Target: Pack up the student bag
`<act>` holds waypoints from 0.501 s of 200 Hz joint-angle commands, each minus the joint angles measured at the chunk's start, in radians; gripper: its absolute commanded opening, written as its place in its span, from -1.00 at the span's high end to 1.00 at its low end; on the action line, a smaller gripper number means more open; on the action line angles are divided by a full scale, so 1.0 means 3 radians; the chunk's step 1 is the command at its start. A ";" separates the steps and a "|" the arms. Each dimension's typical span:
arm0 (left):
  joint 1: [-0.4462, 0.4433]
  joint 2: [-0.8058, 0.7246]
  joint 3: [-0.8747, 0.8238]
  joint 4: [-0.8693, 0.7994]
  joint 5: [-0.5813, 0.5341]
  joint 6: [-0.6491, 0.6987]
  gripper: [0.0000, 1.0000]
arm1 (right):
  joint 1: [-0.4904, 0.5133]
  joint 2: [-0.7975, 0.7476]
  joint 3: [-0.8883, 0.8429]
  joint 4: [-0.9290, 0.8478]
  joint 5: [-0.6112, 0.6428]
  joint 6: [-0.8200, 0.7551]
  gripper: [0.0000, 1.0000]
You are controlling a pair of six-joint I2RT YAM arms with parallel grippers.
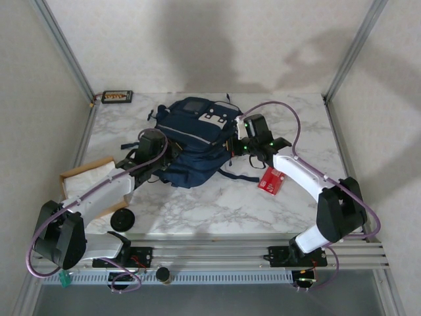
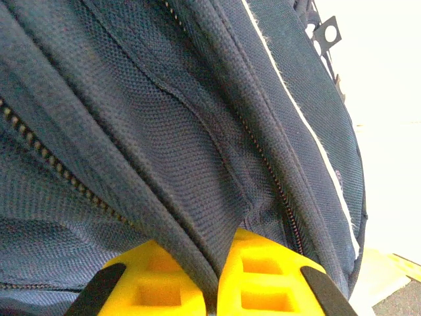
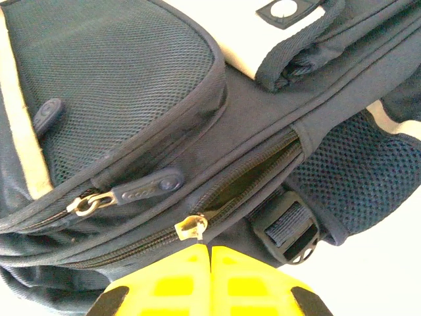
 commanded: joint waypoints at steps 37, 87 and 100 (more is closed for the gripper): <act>0.0355 -0.0058 0.0075 -0.0200 -0.0717 0.0178 1.00 | -0.0471 0.0206 -0.0157 0.0357 0.0699 0.0040 1.00; 0.0439 -0.0022 0.0103 -0.0245 -0.0702 0.0256 1.00 | -0.0539 0.0475 -0.0065 0.0529 0.0930 0.0140 1.00; 0.0473 0.0036 0.0169 -0.0260 -0.0605 0.0344 1.00 | -0.0481 0.0435 0.0026 0.0433 0.0697 0.0127 1.00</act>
